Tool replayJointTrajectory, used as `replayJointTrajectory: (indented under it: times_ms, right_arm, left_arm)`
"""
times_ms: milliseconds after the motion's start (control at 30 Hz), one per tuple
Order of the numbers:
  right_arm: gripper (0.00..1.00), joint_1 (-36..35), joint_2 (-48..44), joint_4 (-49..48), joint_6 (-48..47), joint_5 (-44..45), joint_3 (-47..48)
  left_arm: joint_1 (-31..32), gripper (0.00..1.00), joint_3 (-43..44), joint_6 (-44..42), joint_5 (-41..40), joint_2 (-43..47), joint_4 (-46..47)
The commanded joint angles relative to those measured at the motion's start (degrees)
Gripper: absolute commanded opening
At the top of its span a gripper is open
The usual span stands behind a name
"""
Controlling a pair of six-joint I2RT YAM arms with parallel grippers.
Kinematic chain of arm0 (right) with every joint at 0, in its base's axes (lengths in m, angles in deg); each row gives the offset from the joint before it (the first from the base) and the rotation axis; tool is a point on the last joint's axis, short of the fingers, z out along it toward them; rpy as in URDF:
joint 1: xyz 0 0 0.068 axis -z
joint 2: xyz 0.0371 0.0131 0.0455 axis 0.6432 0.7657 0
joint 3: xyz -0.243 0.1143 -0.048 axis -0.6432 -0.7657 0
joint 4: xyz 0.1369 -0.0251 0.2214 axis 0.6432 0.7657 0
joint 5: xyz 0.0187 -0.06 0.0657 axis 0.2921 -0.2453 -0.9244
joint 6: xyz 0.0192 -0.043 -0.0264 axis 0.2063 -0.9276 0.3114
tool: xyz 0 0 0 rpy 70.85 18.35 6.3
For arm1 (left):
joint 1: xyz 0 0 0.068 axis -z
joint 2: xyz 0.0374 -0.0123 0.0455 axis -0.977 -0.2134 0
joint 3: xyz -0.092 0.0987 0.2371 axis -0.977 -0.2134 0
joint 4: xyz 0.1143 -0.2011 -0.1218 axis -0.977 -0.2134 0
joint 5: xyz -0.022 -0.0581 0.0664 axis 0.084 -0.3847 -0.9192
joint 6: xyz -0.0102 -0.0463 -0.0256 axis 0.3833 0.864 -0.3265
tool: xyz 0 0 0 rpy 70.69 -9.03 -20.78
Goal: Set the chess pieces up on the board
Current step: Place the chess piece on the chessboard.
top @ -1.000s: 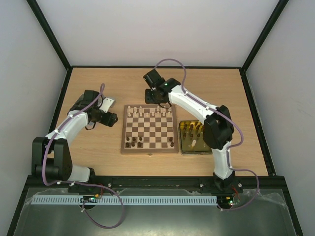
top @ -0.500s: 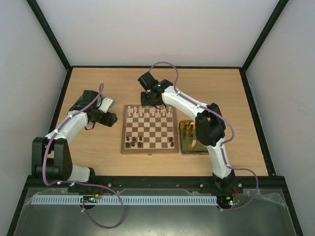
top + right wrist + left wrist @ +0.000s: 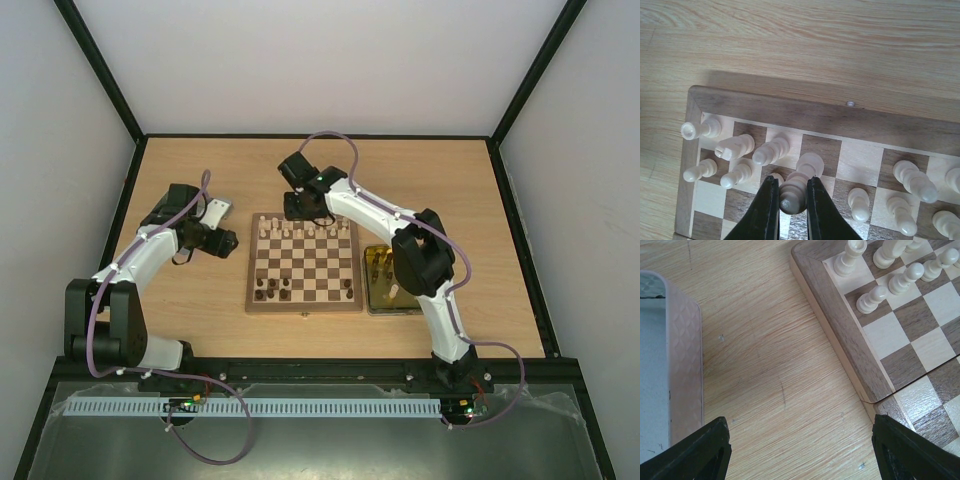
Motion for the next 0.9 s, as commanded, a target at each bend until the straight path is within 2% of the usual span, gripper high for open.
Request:
replayJointTrajectory:
  times_ms: [0,767,867]
  right_arm:
    - [0.02,-0.31,1.98,-0.94,-0.73,0.71,-0.62]
    - [0.02,-0.27,3.42,-1.96,-0.61,1.27,-1.45]
    - [0.09,-0.26,3.40,-1.88,-0.59,1.23,-1.49]
  left_arm:
    - [-0.35,0.78,-0.57,0.18,0.87,1.21,0.30]
    - [-0.52,0.78,-0.78,0.20,0.74,1.15,0.39]
    - [-0.52,0.78,-0.69,0.16,0.84,1.08,0.31]
